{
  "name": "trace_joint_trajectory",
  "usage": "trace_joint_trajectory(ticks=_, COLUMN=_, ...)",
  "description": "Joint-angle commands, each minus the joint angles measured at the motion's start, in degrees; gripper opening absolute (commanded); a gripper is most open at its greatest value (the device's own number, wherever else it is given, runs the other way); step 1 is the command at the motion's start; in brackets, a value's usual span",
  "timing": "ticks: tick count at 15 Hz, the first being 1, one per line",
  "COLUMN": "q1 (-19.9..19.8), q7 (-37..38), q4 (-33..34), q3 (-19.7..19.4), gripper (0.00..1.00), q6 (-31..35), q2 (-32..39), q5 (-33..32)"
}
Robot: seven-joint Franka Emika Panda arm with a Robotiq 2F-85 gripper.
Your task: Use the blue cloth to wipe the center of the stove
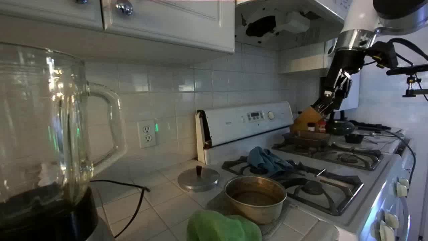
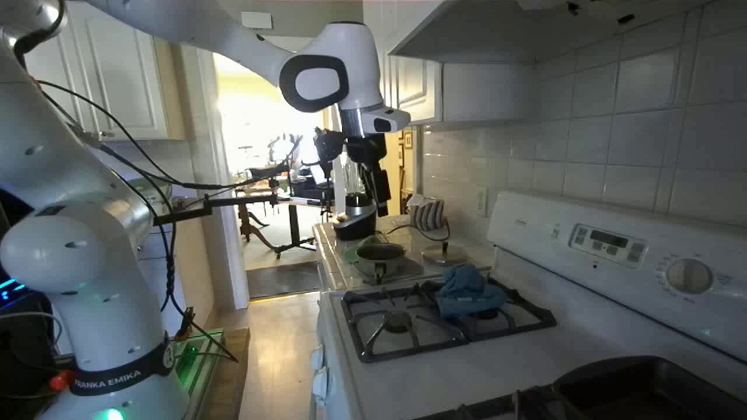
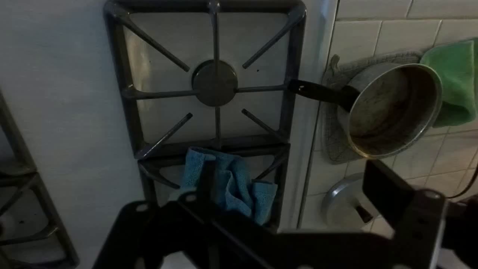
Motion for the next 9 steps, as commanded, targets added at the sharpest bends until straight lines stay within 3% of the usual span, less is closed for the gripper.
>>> trace_joint_trajectory(ticks=1, q1=-0.6, q7=-0.2, q4=0.1, q3=0.5, gripper=1.0, q6=-0.2, q2=0.0, q5=0.3)
trace_joint_trajectory(ticks=6, q1=-0.6, q7=-0.2, q4=0.1, q3=0.5, gripper=1.0, q6=-0.2, q2=0.0, q5=0.3)
trace_joint_trajectory(ticks=9, q1=0.1, q7=-0.1, q4=1.3, q3=1.2, gripper=1.0, q6=2.1, q2=4.1, q5=1.0)
